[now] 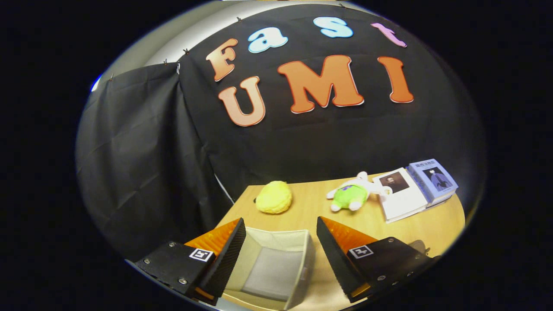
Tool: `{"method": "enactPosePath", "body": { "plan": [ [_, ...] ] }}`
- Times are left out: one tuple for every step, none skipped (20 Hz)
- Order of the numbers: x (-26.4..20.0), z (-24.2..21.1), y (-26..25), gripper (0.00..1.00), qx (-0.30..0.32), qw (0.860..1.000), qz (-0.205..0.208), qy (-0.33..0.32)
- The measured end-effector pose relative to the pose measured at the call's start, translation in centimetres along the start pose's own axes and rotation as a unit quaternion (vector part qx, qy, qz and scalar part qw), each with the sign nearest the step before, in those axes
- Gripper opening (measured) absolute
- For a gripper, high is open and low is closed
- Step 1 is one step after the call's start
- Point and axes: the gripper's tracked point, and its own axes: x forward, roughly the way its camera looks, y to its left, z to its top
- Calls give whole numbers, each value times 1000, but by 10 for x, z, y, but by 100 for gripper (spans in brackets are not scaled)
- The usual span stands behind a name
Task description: Open the storage box then place both shoes into the box .Put the left shoe in first, then the right shoe, with the right side of both shoes facing outward in a uniform manner.
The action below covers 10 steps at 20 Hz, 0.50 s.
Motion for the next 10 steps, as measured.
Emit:
{"method": "enactPosePath", "body": {
  "plan": [
    [-5, -6, -19, 98, -3, 1000, -17, -3],
    [-10, -12, -34, 98, -3, 999, -31, -5],
    [-14, -16, -48, 98, 0, 999, -44, -6],
    [-17, -24, -59, 98, 2, 998, -55, -4],
    [-19, -32, -70, 98, 2, 998, -64, -1],
    [-23, -39, -81, 98, -2, 997, -74, 2],
    [-27, -49, -91, 98, -9, 996, -85, 4],
    [-33, -60, -103, 98, -16, 995, -99, 8],
    [-36, -71, -116, 98, -22, 993, -113, 14],
    [-38, -83, -128, 99, -26, 991, -126, 23]
  ]
}}
